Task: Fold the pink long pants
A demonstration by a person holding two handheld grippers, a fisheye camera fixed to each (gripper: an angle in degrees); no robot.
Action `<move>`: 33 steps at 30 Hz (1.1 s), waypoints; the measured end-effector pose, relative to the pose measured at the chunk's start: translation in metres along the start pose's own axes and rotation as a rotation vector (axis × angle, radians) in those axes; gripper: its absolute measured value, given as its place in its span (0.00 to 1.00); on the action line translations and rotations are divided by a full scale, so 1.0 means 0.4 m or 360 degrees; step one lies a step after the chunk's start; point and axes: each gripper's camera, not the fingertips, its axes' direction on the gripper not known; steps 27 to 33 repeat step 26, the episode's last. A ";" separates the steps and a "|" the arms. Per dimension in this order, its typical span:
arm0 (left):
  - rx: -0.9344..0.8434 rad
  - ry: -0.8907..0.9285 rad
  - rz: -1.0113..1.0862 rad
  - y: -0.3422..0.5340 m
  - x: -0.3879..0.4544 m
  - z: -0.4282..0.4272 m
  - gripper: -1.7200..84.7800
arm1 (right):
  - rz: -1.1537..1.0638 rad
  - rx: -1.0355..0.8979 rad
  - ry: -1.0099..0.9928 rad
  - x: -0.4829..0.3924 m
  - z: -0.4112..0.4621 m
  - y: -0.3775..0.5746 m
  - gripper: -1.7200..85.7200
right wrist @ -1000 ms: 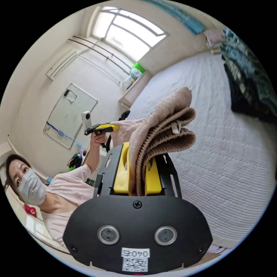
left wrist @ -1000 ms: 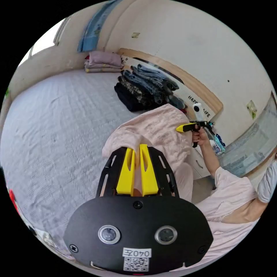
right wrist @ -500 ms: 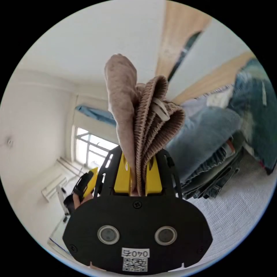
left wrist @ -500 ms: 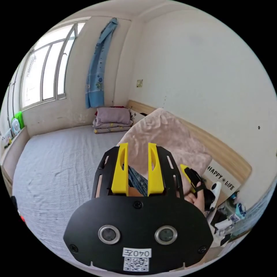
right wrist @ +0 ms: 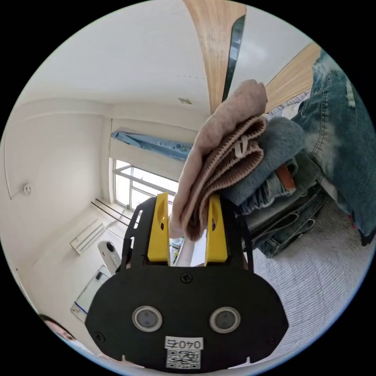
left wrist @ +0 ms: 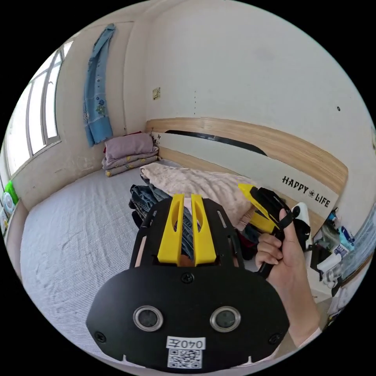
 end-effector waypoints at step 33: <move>-0.0209 -0.0158 -0.0494 1.136 -0.397 -0.865 0.02 | -0.2144 -0.0997 0.0819 0.007 0.400 1.892 0.01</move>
